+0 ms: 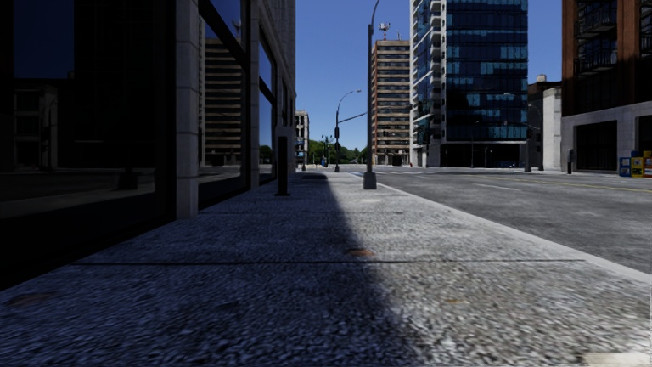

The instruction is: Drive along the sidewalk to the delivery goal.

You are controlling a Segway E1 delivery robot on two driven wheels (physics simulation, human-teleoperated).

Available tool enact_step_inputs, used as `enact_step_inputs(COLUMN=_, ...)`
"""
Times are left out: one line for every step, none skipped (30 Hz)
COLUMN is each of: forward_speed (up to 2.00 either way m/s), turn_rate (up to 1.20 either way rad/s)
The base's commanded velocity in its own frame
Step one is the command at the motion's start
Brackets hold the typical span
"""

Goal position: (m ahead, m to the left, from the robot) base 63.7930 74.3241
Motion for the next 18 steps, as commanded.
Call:
enact_step_inputs(forward_speed=2.0, turn_rate=0.0)
enact_step_inputs(forward_speed=2.0, turn_rate=0.0)
enact_step_inputs(forward_speed=2.0, turn_rate=0.0)
enact_step_inputs(forward_speed=2.0, turn_rate=0.0)
enact_step_inputs(forward_speed=2.0, turn_rate=0.0)
enact_step_inputs(forward_speed=2.0, turn_rate=0.0)
enact_step_inputs(forward_speed=2.0, turn_rate=0.0)
enact_step_inputs(forward_speed=2.0, turn_rate=0.0)
enact_step_inputs(forward_speed=2.0, turn_rate=0.0)
enact_step_inputs(forward_speed=2.0, turn_rate=0.0)
enact_step_inputs(forward_speed=2.0, turn_rate=0.0)
enact_step_inputs(forward_speed=2.0, turn_rate=0.0)
enact_step_inputs(forward_speed=2.0, turn_rate=0.0)
enact_step_inputs(forward_speed=2.0, turn_rate=0.0)
enact_step_inputs(forward_speed=2.0, turn_rate=0.0)
enact_step_inputs(forward_speed=2.0, turn_rate=0.0)
enact_step_inputs(forward_speed=2.0, turn_rate=0.0)
enact_step_inputs(forward_speed=2.0, turn_rate=0.0)
